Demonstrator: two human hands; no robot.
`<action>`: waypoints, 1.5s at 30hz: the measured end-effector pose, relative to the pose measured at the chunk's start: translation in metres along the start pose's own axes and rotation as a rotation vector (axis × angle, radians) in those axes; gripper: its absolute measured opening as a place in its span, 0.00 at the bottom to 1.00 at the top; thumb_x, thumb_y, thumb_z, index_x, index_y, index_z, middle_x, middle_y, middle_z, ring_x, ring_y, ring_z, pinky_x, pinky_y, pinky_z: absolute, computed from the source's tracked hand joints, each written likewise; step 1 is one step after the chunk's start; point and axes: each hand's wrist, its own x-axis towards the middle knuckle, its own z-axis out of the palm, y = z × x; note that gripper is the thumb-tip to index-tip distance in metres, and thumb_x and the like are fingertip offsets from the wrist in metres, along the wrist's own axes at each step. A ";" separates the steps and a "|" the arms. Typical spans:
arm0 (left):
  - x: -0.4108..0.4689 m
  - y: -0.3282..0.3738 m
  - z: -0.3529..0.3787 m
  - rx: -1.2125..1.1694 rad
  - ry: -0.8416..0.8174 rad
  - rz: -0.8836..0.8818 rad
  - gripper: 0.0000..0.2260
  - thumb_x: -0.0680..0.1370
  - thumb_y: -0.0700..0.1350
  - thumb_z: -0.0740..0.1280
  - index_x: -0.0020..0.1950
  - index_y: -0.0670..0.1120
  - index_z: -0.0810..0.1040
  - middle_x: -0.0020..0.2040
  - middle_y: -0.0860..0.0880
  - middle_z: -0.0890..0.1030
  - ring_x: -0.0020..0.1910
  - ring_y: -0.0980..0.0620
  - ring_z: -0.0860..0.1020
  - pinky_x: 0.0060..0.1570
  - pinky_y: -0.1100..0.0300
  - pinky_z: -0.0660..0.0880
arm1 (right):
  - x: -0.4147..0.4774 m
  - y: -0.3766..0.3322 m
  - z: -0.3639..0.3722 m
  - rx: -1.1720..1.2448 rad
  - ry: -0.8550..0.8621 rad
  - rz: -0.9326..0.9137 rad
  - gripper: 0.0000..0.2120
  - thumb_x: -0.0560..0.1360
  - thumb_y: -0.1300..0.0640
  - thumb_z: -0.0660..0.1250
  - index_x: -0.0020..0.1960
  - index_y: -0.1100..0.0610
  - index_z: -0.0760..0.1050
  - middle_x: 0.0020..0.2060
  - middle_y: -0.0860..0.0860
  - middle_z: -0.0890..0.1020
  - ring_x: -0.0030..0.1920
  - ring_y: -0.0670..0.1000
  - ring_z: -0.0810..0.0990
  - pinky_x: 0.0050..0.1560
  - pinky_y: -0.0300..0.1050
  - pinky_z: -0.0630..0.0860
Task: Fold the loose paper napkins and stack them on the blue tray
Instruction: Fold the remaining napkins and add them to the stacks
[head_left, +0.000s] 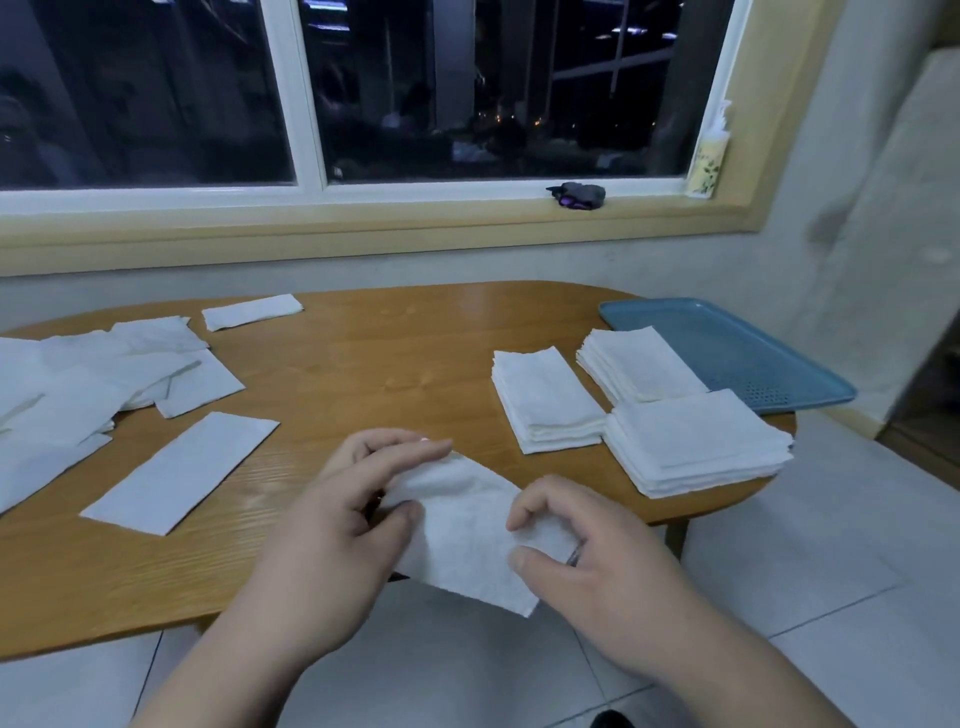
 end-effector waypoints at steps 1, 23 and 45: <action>0.004 0.006 0.005 -0.015 -0.015 0.008 0.29 0.76 0.32 0.67 0.55 0.70 0.78 0.60 0.67 0.74 0.49 0.57 0.77 0.44 0.74 0.69 | -0.004 0.001 -0.007 0.018 -0.016 0.005 0.10 0.76 0.55 0.68 0.48 0.39 0.75 0.51 0.32 0.76 0.51 0.35 0.75 0.46 0.29 0.68; 0.141 0.032 0.077 -0.712 0.042 -0.142 0.20 0.74 0.27 0.69 0.59 0.48 0.82 0.52 0.44 0.84 0.49 0.49 0.82 0.46 0.58 0.79 | 0.100 0.041 -0.082 0.245 0.177 -0.062 0.25 0.76 0.66 0.66 0.62 0.37 0.75 0.61 0.34 0.77 0.64 0.37 0.74 0.65 0.41 0.74; 0.190 -0.009 0.094 -0.130 -0.100 -0.256 0.14 0.74 0.40 0.73 0.56 0.54 0.83 0.45 0.54 0.85 0.44 0.52 0.84 0.51 0.56 0.81 | 0.176 0.078 -0.097 0.006 -0.047 0.215 0.24 0.73 0.62 0.67 0.64 0.40 0.76 0.54 0.42 0.79 0.42 0.48 0.83 0.41 0.44 0.79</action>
